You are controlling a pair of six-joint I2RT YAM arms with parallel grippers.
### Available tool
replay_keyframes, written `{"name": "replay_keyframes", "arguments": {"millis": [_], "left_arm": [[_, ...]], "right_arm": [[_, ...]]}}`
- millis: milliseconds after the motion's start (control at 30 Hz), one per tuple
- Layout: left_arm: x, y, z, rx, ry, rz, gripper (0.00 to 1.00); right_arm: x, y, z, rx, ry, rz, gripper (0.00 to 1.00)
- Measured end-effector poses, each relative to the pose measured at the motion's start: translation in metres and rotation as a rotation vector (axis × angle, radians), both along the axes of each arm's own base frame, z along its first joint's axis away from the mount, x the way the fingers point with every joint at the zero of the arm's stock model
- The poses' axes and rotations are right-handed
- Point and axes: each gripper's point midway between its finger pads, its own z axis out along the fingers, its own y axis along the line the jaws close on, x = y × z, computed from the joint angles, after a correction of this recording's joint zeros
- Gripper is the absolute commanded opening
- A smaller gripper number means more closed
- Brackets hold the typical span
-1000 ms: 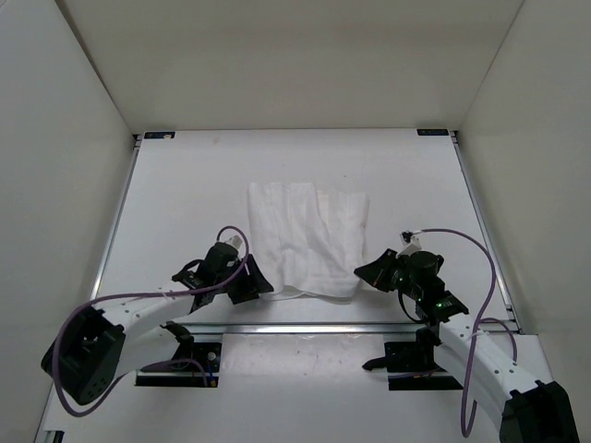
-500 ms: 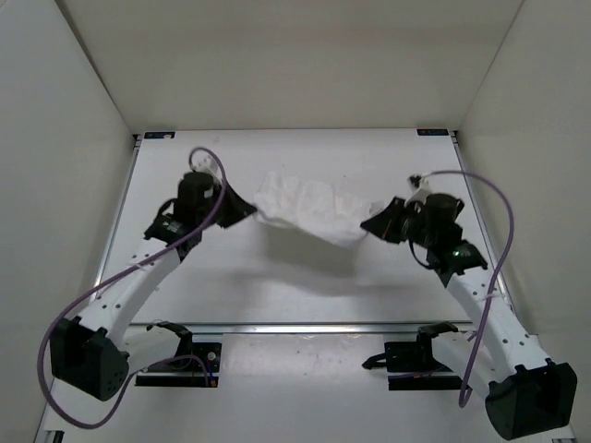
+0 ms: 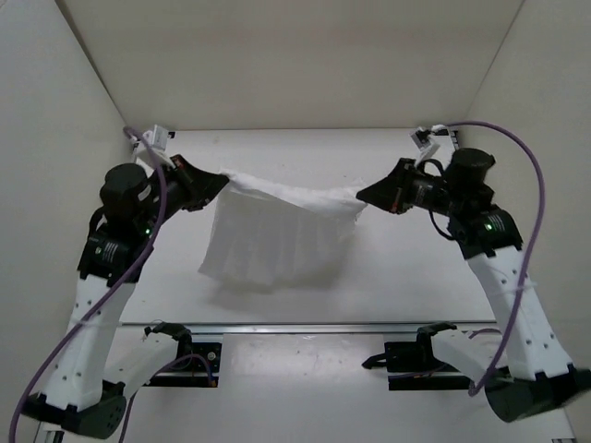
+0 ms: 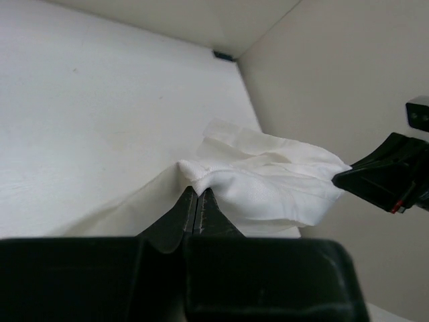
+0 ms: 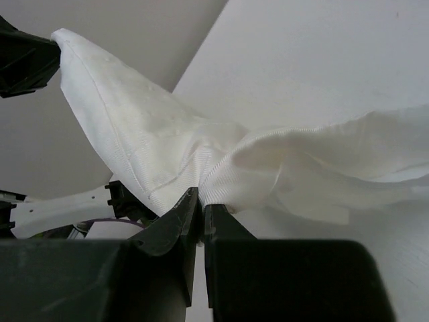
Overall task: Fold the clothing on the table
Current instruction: Flatten the skirt out
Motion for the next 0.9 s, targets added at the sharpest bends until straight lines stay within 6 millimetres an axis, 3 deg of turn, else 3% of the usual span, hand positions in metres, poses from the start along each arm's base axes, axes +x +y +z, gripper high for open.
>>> {"name": "replay_keyframes", "arguments": {"millis": [100, 200, 267, 367, 433, 533, 600, 667, 700, 733, 767, 800, 833, 900], "left_arm": [[0.037, 0.000, -0.037, 0.054, 0.107, 0.021, 0.00], [0.079, 0.000, -0.078, 0.112, 0.252, 0.033, 0.00], [0.106, 0.002, -0.086, 0.136, 0.306, 0.041, 0.00], [0.136, 0.007, -0.057, 0.135, 0.266, 0.050, 0.00], [0.141, 0.011, -0.027, 0.125, 0.194, 0.059, 0.00], [0.126, 0.012, 0.000, 0.111, 0.094, 0.055, 0.00], [0.109, 0.010, -0.007, 0.097, 0.068, 0.041, 0.00], [0.089, 0.007, -0.048, 0.089, 0.111, 0.019, 0.00], [0.080, 0.006, -0.075, 0.087, 0.144, 0.013, 0.00], [0.072, 0.004, -0.108, 0.090, 0.208, 0.006, 0.12], [0.064, 0.002, -0.141, 0.093, 0.261, -0.003, 0.37], [0.055, 0.002, -0.177, 0.103, 0.334, -0.008, 0.49], [0.044, 0.002, -0.216, 0.109, 0.412, -0.013, 0.62], [0.007, 0.007, -0.291, 0.121, 0.592, -0.012, 0.71]], "right_arm": [[0.029, 0.010, -0.028, -0.020, 0.115, 0.021, 0.00], [0.071, 0.023, -0.058, -0.069, 0.241, 0.031, 0.00], [0.097, 0.029, -0.061, -0.108, 0.262, 0.018, 0.00], [0.129, 0.033, -0.027, -0.140, 0.171, -0.018, 0.00], [0.134, 0.030, 0.004, -0.131, 0.089, -0.030, 0.00], [0.132, 0.016, 0.035, -0.113, -0.015, -0.062, 0.00], [0.125, 0.010, 0.027, -0.115, -0.021, -0.071, 0.00], [0.116, 0.006, -0.006, -0.123, 0.031, -0.069, 0.00], [0.112, 0.005, -0.029, -0.131, 0.071, -0.067, 0.06], [0.107, 0.005, -0.057, -0.143, 0.136, -0.065, 0.16], [0.102, 0.006, -0.083, -0.152, 0.186, -0.060, 0.52], [0.094, 0.006, -0.117, -0.173, 0.260, -0.062, 0.82], [0.083, 0.005, -0.150, -0.201, 0.337, -0.060, 0.99], [0.053, 0.001, -0.211, -0.263, 0.472, -0.058, 0.99]]}}
